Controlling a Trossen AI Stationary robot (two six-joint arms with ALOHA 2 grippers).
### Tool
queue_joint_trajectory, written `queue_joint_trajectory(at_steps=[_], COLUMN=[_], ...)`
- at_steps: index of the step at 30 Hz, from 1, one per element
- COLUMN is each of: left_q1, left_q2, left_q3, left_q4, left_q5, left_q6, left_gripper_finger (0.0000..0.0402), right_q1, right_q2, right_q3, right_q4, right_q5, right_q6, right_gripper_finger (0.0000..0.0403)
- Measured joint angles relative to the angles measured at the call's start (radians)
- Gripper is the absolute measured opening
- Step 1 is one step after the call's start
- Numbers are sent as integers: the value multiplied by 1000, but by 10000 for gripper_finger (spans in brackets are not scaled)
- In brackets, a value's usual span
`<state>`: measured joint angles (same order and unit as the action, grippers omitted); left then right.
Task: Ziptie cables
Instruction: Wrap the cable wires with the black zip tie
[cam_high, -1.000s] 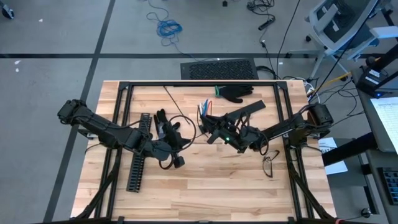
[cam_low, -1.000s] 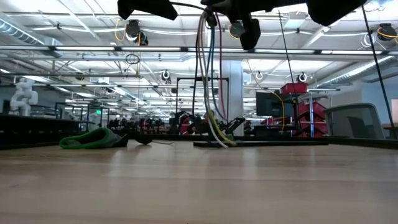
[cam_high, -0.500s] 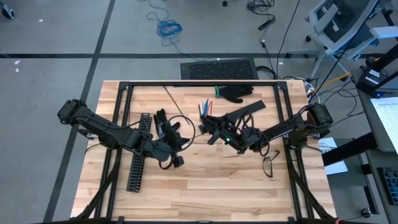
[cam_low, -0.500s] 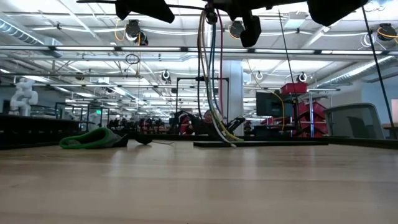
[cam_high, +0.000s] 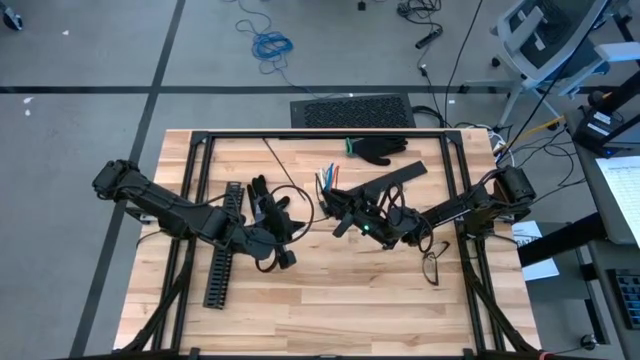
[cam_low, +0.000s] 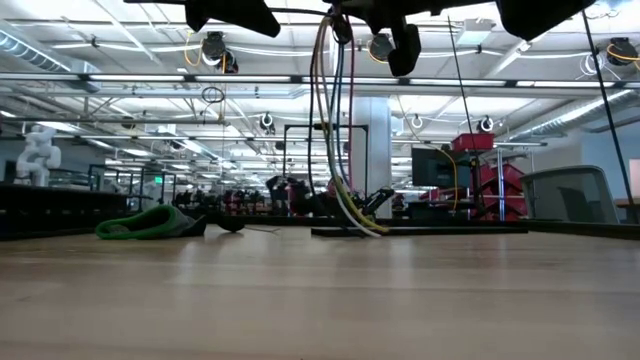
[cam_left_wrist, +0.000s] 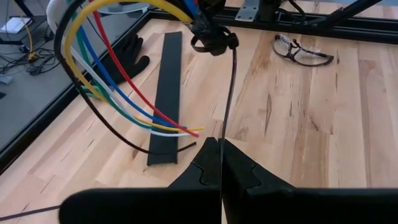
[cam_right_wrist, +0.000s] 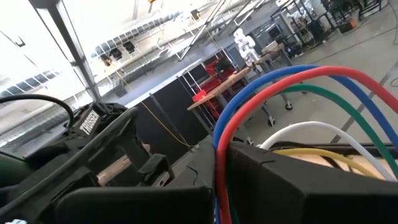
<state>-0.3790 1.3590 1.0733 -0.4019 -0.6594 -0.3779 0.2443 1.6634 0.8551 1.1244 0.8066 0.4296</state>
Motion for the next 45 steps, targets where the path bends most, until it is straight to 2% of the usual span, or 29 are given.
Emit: queue_joint_trajectory(at_steps=[9,18,24,28,33,45], left_q1=[0,20,19,19,19,19], left_q2=[0,0,0,0,0,-24], left_q3=[0,0,0,0,0,0], left_q4=[0,0,-1,-5,-8,19], left_q5=[-3,-5,-5,-5,-5,-5], left_q6=[0,0,1,1,1,-7], left_gripper_finger=[0,0,0,0,0,0], right_q1=[0,0,8,12,16,21], right_q2=[0,0,0,0,0,0], right_q3=[0,0,0,0,0,0], right_q4=[7,8,8,8,8,16], right_q5=[-2,-2,-24,-24,-27,-27], right_q6=[-23,-24,-31,-37,-54,-75], right_gripper_finger=[19,76,89,73,13,3])
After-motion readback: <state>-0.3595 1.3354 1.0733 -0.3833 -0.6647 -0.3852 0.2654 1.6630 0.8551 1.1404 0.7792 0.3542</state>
